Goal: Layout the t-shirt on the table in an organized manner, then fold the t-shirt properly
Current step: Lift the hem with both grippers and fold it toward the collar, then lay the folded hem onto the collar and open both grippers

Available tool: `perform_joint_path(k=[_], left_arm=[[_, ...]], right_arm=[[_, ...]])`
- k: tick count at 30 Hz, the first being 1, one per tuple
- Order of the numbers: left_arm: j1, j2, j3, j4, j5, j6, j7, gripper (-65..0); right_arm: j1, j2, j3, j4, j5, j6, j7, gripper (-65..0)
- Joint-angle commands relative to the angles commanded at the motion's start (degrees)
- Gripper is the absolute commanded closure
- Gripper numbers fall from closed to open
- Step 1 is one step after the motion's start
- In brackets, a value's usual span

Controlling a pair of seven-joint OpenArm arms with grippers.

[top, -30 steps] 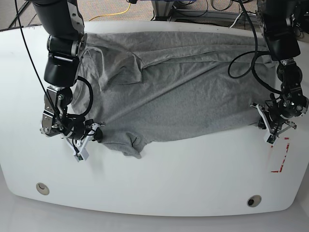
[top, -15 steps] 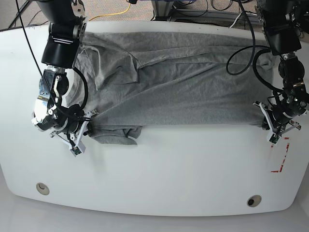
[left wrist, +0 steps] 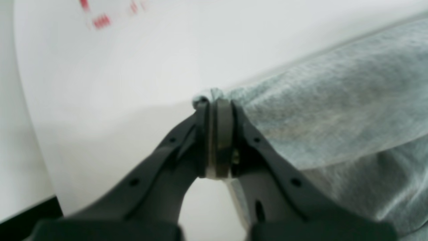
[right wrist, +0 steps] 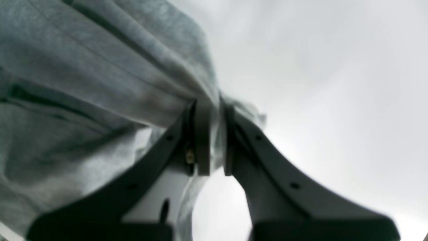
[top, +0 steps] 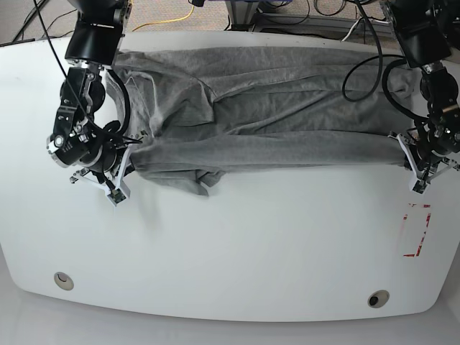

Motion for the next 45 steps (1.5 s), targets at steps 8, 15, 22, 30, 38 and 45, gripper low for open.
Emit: perform_joint_path(k=[8, 15, 22, 30, 38, 45], left_arm=[[5.8, 0.0, 0.4, 3.6, 0.0, 0.0, 0.0, -0.6], [6.5, 0.0, 0.3, 3.4, 0.0, 0.0, 0.0, -11.3], [6.6, 0.0, 0.0, 3.5, 0.0, 0.0, 0.0, -13.3], [6.6, 0.0, 0.1, 3.5, 0.0, 0.0, 0.0, -11.3], [6.6, 0.0, 0.2, 3.4, 0.0, 0.0, 0.0, -1.1], [6.3, 0.0, 0.2, 3.4, 0.0, 0.0, 0.0, -0.8]], right_arm=[[-4.5, -1.8, 2.1, 3.3, 0.0, 0.00, -1.6, -5.7], [-3.3, -3.7, 3.3, 3.2, -0.2, 0.00, -1.6, -29.3], [1.8, -6.6, 3.3, -1.0, -0.4, 0.00, -1.6, -58.7], [9.9, -8.8, 3.2, -16.4, -0.3, 0.00, 2.7, -58.3], [14.3, -7.8, 3.2, -32.8, -0.4, 0.00, 9.9, -46.8], [14.4, -7.2, 3.1, -38.0, -0.2, 0.00, 12.9, -36.3]])
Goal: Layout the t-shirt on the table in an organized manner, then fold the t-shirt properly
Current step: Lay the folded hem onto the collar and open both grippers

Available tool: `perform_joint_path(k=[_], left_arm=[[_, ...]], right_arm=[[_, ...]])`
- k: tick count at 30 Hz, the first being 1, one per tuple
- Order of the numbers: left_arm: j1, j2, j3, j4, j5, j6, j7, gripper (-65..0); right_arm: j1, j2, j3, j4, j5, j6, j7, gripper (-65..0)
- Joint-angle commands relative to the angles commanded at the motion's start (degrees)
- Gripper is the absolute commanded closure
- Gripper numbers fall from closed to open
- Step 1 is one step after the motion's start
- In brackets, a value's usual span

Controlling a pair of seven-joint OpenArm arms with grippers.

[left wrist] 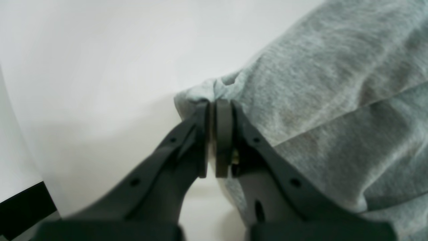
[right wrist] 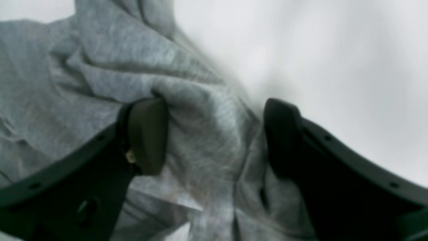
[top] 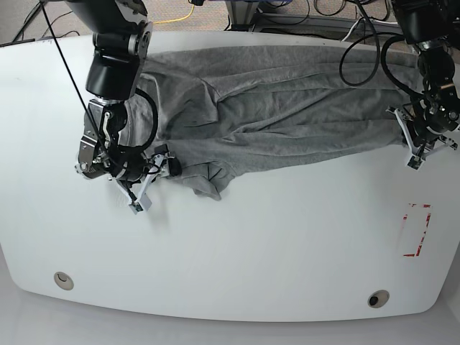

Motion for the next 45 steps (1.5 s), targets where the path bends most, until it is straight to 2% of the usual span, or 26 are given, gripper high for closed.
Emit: perform_joint_path(k=[2, 3, 5, 8, 11, 19, 23, 30, 37, 45], left_arm=[[-0.1, 0.0, 0.1, -0.1, 0.0, 0.0, 0.0, -0.8], [-0.1, 0.0, 0.1, -0.1, 0.0, 0.0, 0.0, -0.8], [-0.1, 0.0, 0.1, -0.2, 0.0, 0.0, 0.0, -0.8], [-0.1, 0.0, 0.1, -0.3, 0.0, 0.0, 0.0, -0.8], [-0.1, 0.0, 0.2, -0.3, 0.0, 0.0, 0.0, -0.8], [-0.2, 0.0, 0.2, 0.2, -0.1, 0.0, -0.1, -0.8], [-0.3, 0.0, -0.2, 1.3, -0.1, 0.0, -0.1, -0.8], [0.1, 0.0, -0.2, 3.5, -0.1, 0.0, 0.0, -0.8], [0.2, -1.0, -0.3, 3.5, -0.1, 0.0, 0.0, -0.8], [2.3, -1.3, -0.6, 3.5, -0.1, 0.0, 0.0, -0.8]], right_arm=[[-0.2, 0.0, 0.0, 0.0, 0.1, 0.00, 0.0, -26.5], [-0.2, 0.0, 0.0, 0.0, 0.1, 0.00, 0.0, -24.4], [-0.3, 0.0, 0.0, 0.1, 0.1, 0.00, 0.0, -14.3], [-0.2, 0.0, 0.0, 0.2, 0.2, 0.00, -0.2, -4.8], [-0.4, 0.0, 0.0, 2.6, 0.2, 0.00, -1.0, -4.3], [-3.2, -0.4, 0.1, 17.0, 0.3, 0.00, -8.4, -4.3], [-4.9, -1.1, 0.2, 24.4, 0.3, 0.00, -13.7, -4.3], [-10.0, -1.5, 0.2, 36.0, 0.3, 0.00, -19.0, -4.3], [-16.4, -1.6, 0.2, 42.4, 0.3, 0.00, -19.0, -4.3], [-21.5, -1.7, 0.2, 43.1, 0.3, 0.00, -19.0, -4.3]])
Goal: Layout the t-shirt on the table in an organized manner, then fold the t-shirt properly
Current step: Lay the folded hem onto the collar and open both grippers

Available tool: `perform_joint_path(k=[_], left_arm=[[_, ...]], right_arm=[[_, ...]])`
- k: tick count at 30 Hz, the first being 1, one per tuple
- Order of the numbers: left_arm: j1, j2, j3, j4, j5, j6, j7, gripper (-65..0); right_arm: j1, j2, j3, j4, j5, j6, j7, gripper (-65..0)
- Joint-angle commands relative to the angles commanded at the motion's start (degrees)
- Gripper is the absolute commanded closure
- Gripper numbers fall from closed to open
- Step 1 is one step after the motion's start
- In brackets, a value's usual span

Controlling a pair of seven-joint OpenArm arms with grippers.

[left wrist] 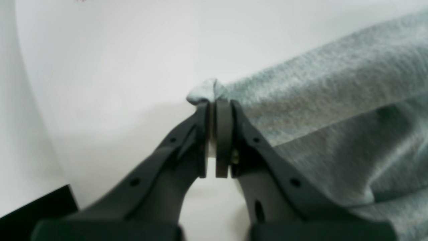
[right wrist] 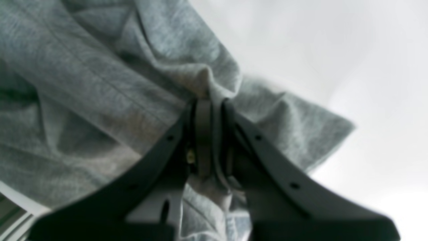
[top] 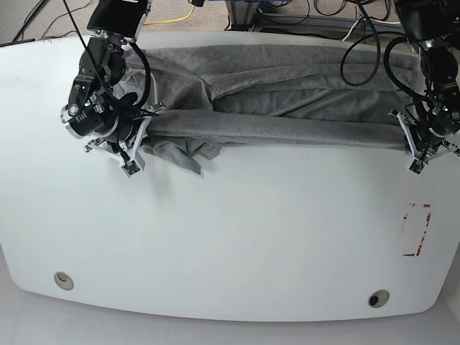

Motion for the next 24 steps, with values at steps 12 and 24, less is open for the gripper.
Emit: perform_joint_path(k=[12, 24], left_arm=[[4.1, -1.4, -0.1, 0.0, 0.0, 0.0, 0.1, -32.1], [3.8, -1.8, -1.2, 1.1, 0.0, 0.0, 0.1, -37.1]], right_arm=[[-1.9, 0.2, 0.3, 2.2, 0.0, 0.00, 0.0, -45.8], [3.6, -4.8, -0.2, 2.1, 0.1, 0.00, 0.0, -54.5]])
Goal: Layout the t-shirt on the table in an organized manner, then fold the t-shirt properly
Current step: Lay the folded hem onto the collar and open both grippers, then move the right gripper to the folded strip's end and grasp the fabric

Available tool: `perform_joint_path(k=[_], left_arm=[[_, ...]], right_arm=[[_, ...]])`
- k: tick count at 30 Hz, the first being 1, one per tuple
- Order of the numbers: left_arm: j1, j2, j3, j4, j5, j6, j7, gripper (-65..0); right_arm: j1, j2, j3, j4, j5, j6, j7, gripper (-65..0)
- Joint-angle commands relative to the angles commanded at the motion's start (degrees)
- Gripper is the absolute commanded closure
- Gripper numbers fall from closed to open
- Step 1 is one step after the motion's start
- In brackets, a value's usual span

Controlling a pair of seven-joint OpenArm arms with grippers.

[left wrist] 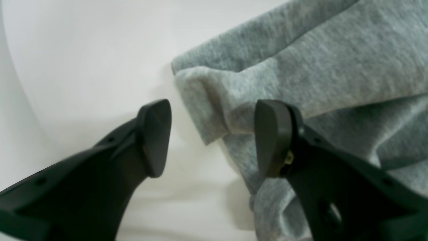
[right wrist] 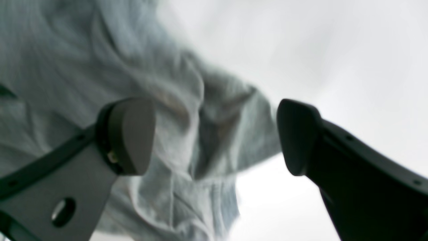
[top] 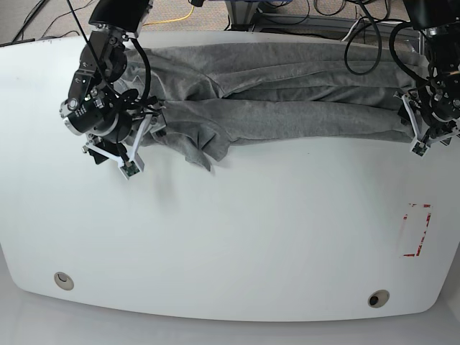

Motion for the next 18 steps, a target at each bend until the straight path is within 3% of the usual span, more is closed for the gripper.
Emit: perform_joint_path(k=[3, 13, 16, 18], left_arm=[[-0.1, 0.1, -1.0, 3.3, 0.0, 0.0, 0.0, -37.1], [-1.8, -1.0, -1.2, 6.9, 0.0, 0.0, 0.0, -37.1], [-1.9, -2.0, -1.2, 6.9, 0.0, 0.0, 0.0, -37.1], [-2.2, -2.1, -1.2, 6.9, 0.0, 0.0, 0.0, -37.1]], right_arm=[[1.8, -1.8, -1.2, -3.6, -0.1, 0.00, 0.0, -54.5], [4.8, -2.4, -7.2, -14.6, -0.1, 0.00, 4.6, -52.6], [5.0, -2.5, -7.2, -18.2, -0.1, 0.00, 7.1, -45.2], [5.3, -2.2, -7.2, -20.9, -0.1, 0.00, 8.7, -36.1]])
